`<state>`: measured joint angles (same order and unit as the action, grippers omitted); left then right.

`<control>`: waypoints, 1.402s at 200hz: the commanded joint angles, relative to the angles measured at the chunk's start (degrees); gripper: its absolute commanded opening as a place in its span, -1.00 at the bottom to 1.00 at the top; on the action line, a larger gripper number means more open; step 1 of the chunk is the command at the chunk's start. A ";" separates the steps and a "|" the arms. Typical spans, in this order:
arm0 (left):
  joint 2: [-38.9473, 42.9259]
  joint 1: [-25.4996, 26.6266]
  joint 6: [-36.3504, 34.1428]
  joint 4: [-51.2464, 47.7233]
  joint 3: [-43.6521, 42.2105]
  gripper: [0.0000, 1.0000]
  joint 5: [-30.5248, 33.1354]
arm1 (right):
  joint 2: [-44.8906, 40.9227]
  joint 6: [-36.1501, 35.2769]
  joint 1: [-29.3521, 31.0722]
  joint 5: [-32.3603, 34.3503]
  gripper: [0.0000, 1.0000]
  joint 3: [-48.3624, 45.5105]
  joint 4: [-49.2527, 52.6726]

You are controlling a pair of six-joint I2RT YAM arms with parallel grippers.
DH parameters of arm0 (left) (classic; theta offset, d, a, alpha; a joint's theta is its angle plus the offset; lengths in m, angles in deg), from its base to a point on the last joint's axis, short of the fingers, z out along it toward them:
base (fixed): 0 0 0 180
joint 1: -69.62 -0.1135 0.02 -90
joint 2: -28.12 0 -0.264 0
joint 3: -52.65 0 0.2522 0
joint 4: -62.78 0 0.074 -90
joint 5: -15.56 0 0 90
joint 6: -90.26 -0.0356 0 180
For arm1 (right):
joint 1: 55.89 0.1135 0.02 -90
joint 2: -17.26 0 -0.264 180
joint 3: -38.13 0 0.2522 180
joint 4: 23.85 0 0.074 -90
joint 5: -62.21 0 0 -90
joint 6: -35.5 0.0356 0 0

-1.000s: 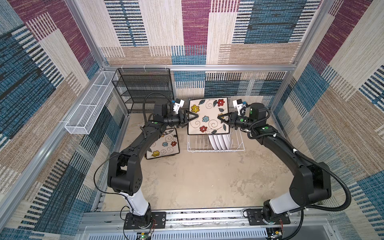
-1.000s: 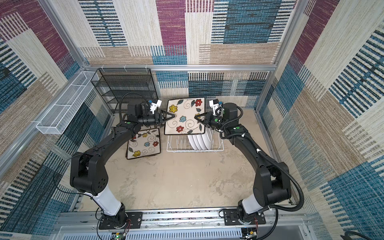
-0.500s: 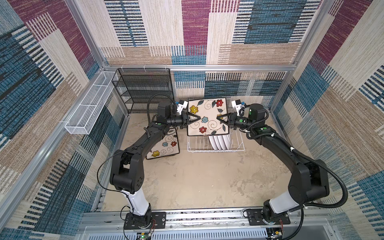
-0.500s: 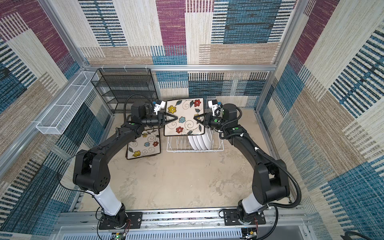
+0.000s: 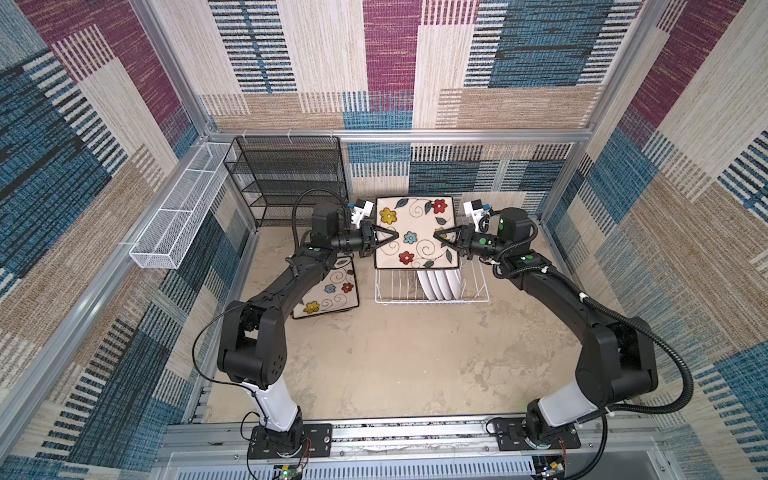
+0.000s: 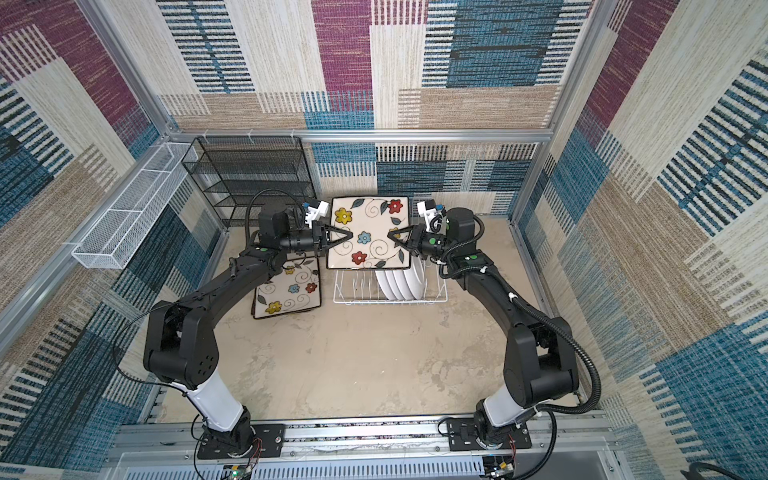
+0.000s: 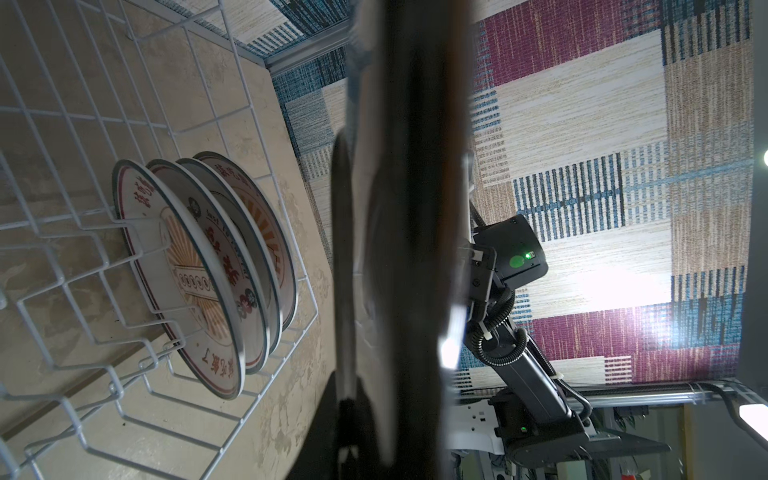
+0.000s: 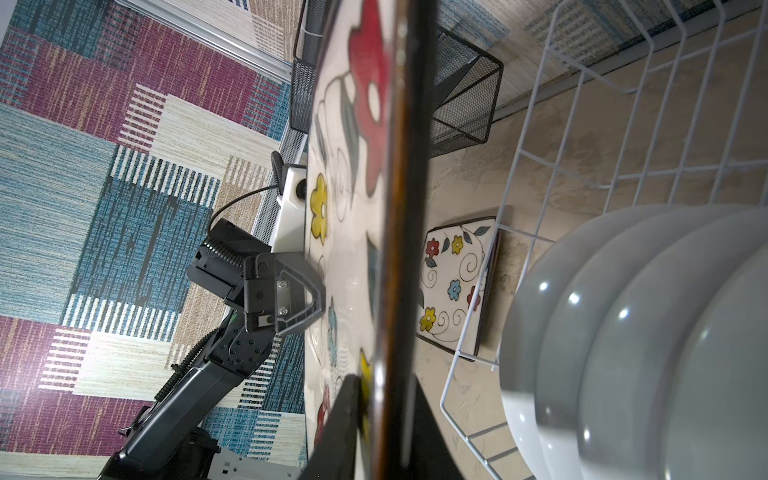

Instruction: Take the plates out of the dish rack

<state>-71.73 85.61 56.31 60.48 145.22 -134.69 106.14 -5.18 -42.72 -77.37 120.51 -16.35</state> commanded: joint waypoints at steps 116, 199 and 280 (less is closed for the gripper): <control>9.43 -1.53 -12.46 -19.18 3.59 -1.00 5.19 | -15.03 -22.71 0.38 32.75 0.99 -3.09 11.63; 15.97 -4.18 -29.25 -49.59 13.55 -1.00 17.38 | -23.52 -41.82 0.45 36.23 0.99 -9.32 12.50; 24.24 -12.70 -36.53 -64.96 14.15 -1.00 25.01 | -24.67 -49.44 1.69 24.83 0.99 -11.51 12.51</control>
<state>-49.44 74.88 23.90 -5.00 159.18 -109.18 80.98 -50.88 -41.91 -48.70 108.40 -3.19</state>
